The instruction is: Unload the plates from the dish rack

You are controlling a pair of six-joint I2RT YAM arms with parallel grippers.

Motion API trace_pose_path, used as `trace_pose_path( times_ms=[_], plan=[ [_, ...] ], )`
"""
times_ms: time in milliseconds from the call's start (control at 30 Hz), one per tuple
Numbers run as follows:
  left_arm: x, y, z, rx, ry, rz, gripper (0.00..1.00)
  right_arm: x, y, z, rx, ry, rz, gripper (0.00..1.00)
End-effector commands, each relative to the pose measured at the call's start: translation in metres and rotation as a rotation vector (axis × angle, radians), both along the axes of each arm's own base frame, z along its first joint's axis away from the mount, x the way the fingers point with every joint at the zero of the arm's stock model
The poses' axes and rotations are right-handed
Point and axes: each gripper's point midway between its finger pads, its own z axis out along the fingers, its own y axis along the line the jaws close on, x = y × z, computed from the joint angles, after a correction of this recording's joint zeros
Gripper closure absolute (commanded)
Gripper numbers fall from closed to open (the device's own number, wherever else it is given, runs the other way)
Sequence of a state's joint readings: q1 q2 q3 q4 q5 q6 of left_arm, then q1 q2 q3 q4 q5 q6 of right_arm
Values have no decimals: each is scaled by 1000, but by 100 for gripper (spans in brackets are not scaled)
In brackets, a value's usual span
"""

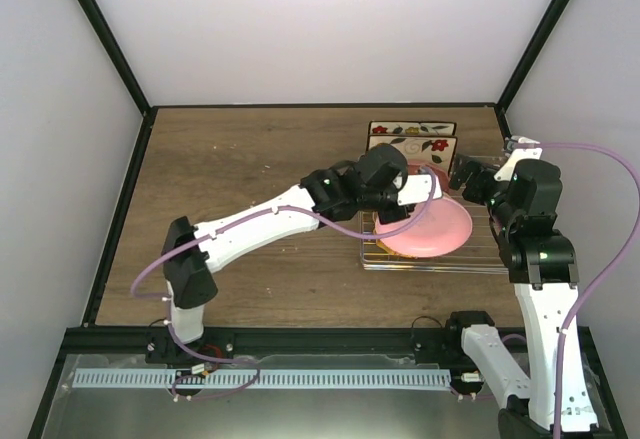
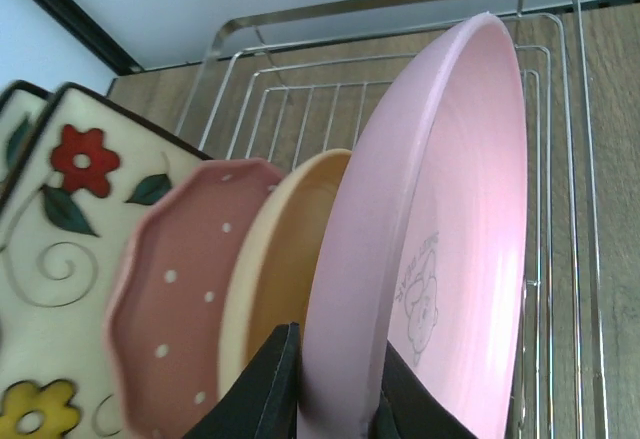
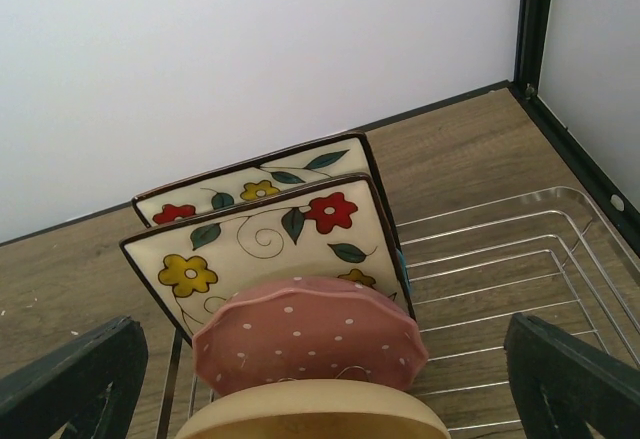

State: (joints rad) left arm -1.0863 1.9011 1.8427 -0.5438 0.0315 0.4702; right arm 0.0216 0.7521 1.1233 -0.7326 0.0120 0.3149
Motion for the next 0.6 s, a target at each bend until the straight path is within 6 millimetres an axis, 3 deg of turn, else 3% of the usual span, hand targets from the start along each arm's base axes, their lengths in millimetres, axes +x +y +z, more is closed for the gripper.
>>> trace_pose_path(
  times_ms=[0,167,300,433,567],
  plan=[
    [-7,24,78,-120,-59,47,96,-1,-4,21,-2,-63,-22,0],
    [-11,54,124,-193,-96,88,96,4,-6,26,-2,-81,-33,0],
    [-7,84,139,-196,-98,144,96,7,-8,37,10,-116,-48,0],
    [30,138,132,-165,-84,283,96,8,-11,57,39,-186,-71,0],
    [92,221,125,-182,-2,506,96,10,-13,72,55,-238,-86,0]
  ],
)
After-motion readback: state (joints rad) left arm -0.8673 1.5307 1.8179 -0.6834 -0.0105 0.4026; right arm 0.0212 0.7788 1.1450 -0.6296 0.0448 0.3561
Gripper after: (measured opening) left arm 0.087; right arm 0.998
